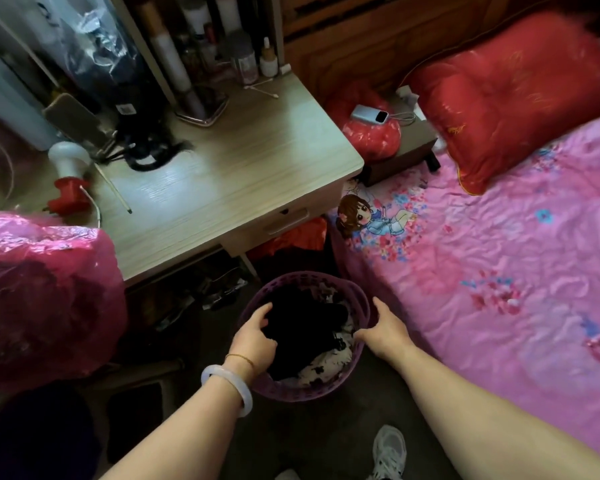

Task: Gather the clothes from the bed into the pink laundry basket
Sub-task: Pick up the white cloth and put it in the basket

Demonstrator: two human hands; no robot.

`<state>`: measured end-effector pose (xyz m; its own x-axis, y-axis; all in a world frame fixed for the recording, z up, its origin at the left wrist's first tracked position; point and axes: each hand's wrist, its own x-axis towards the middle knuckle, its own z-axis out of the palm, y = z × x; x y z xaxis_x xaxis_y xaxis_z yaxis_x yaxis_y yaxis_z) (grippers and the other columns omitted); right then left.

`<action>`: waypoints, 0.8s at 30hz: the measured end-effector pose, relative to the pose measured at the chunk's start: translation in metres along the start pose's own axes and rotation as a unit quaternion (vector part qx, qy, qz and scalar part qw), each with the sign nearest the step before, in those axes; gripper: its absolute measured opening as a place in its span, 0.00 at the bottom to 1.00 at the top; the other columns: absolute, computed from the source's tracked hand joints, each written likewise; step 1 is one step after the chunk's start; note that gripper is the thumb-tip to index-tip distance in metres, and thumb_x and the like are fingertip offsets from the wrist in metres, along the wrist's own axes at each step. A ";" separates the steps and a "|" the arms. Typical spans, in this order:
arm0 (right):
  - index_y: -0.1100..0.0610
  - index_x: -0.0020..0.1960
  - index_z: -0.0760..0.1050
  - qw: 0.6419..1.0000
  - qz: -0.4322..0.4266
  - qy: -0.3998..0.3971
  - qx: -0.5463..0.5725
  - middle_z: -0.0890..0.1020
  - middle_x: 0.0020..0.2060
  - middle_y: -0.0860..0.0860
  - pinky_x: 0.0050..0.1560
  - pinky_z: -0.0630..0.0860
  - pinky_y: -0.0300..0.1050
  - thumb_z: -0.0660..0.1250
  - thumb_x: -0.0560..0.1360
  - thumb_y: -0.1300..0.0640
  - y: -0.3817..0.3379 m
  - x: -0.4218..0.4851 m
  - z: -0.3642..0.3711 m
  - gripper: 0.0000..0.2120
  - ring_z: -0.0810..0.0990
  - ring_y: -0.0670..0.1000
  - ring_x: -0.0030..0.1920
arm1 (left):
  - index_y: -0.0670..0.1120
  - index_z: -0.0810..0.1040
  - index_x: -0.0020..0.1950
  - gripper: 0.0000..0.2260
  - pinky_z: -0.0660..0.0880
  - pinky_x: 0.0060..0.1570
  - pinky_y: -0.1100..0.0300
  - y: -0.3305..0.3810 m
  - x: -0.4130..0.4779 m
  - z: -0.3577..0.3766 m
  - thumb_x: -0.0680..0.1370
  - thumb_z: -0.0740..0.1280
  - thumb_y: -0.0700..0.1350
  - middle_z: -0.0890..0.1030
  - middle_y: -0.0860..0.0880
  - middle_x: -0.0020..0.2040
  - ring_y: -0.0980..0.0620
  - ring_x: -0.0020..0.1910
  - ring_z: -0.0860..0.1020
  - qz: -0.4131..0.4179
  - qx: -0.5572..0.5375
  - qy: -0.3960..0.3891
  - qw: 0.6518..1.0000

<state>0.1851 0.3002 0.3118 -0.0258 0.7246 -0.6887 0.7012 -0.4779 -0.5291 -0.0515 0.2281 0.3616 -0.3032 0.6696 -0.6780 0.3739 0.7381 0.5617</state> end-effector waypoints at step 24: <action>0.57 0.68 0.71 0.870 0.272 0.323 0.257 0.75 0.61 0.61 0.57 0.72 0.43 0.69 0.70 0.59 0.306 -0.037 -0.238 0.26 0.77 0.59 0.58 | 0.54 0.68 0.69 0.31 0.75 0.44 0.55 0.248 -0.015 0.346 0.72 0.65 0.28 0.78 0.42 0.56 0.45 0.44 0.77 0.277 0.211 -0.231 0.908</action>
<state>0.5701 0.2454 0.2931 0.7313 0.3713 -0.5722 0.0700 -0.8752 -0.4786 0.3493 0.3721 0.3468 0.3977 0.7502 -0.5283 0.6896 0.1354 0.7114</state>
